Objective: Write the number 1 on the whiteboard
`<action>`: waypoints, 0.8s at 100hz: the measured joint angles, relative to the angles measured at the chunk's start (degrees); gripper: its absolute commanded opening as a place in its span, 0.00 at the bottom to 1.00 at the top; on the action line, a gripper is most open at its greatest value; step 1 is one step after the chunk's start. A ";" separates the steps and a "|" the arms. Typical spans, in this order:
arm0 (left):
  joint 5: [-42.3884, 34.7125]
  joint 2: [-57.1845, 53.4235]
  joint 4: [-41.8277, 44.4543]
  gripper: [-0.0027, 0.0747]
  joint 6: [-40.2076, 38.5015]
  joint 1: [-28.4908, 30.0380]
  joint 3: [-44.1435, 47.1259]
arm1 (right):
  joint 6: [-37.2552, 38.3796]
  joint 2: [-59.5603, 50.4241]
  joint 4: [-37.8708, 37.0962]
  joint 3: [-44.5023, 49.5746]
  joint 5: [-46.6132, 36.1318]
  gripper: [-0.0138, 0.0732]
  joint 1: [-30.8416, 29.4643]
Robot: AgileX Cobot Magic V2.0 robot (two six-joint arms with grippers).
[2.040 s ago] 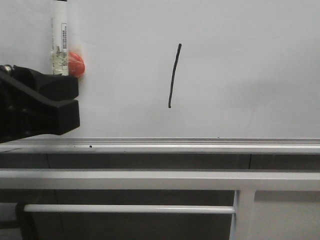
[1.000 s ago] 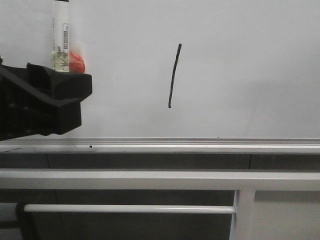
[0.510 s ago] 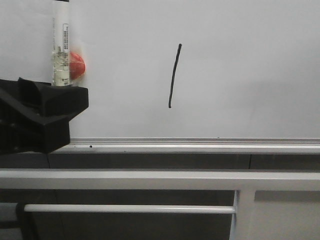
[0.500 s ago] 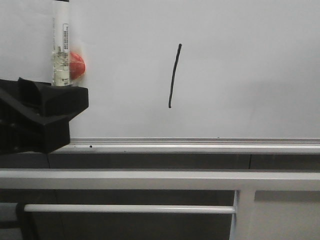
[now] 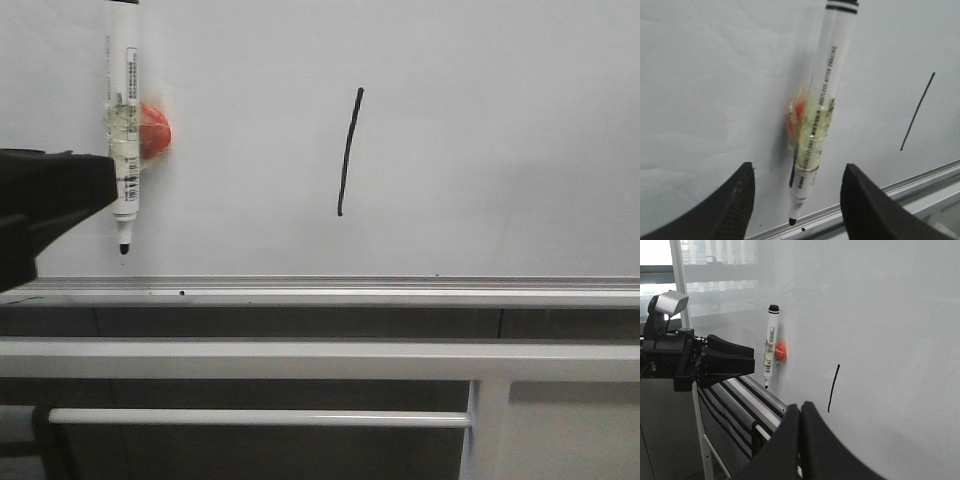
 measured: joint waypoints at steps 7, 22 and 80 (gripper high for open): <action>0.00 -2.04 0.04 0.31 0.14 -1.69 0.86 | 0.00 0.00 0.00 0.00 0.00 0.09 0.00; 0.00 -6.45 0.13 0.03 3.81 -4.88 2.86 | 0.00 0.00 0.00 0.00 0.00 0.09 0.00; 4.84 -23.43 -4.03 0.01 22.91 -5.97 2.02 | 0.25 0.00 0.00 0.00 0.00 0.09 0.00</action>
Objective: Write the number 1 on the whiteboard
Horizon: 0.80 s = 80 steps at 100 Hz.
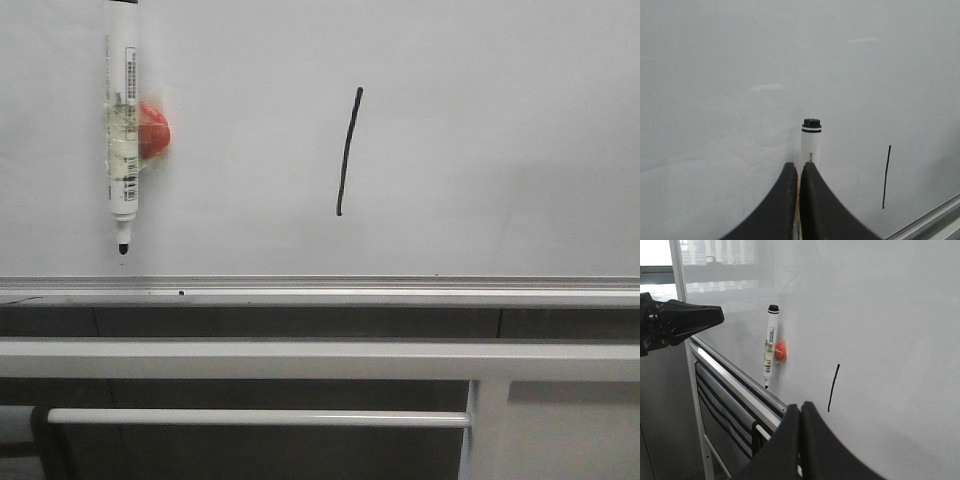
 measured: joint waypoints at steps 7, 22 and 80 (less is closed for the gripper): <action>5.84 -2.62 -2.82 0.01 6.74 0.00 -2.48 | 0.00 0.00 0.00 0.00 0.00 0.09 0.00; 17.74 -9.48 -13.43 0.01 23.59 0.00 -9.35 | 0.00 0.00 0.00 0.00 0.00 0.09 0.00; 27.44 -22.69 -24.00 0.01 33.44 0.00 -11.18 | 0.00 0.00 0.00 0.00 0.00 0.09 0.00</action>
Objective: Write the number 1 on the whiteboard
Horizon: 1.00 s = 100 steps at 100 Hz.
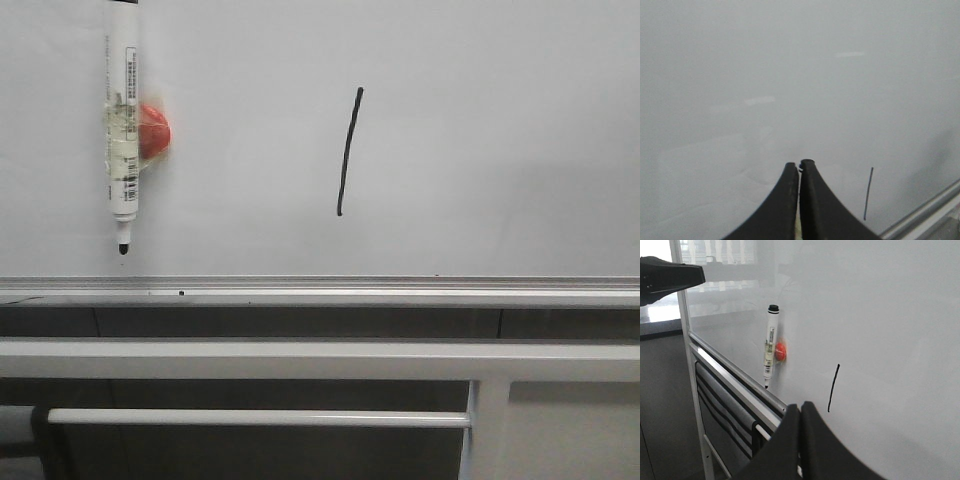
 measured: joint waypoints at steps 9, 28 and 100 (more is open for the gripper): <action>3.60 0.00 -0.51 0.01 -0.22 0.00 0.00 | 0.00 0.00 0.00 0.00 0.00 0.09 0.00; 7.11 0.00 -0.51 0.01 -0.22 0.00 0.00 | -0.31 0.00 0.00 0.00 0.00 0.09 0.00; 23.87 -14.26 0.12 0.01 -1.67 36.23 0.00 | -0.31 0.00 0.00 0.00 0.00 0.09 0.00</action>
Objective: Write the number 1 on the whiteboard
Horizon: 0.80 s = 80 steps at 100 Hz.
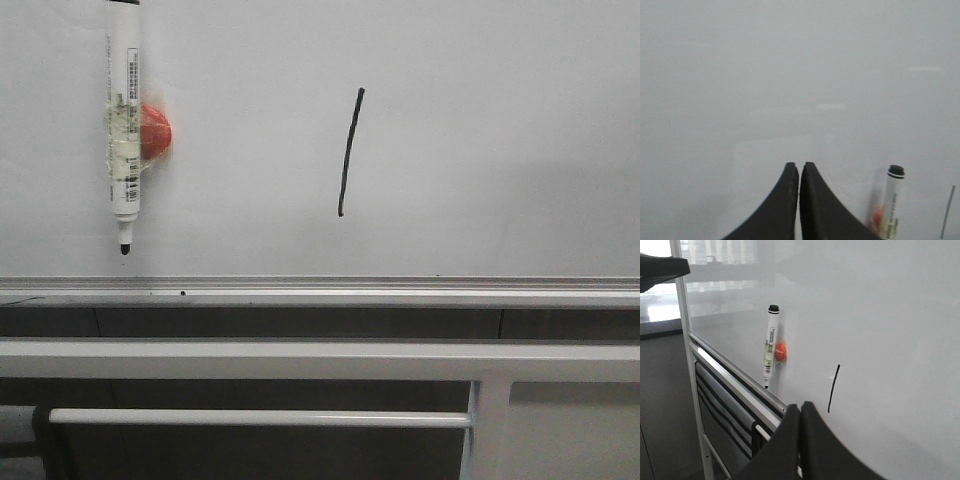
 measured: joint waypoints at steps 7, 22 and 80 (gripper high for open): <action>2.97 -1.90 0.25 0.01 0.00 5.14 0.00 | 0.00 0.00 0.00 0.00 0.00 0.09 0.00; 7.62 -3.28 0.60 0.01 0.00 14.37 0.00 | 0.00 0.00 0.00 0.00 0.00 0.09 0.00; 9.04 -3.79 31.44 0.01 -33.31 22.00 2.78 | 0.32 0.00 0.00 0.00 0.00 0.09 0.00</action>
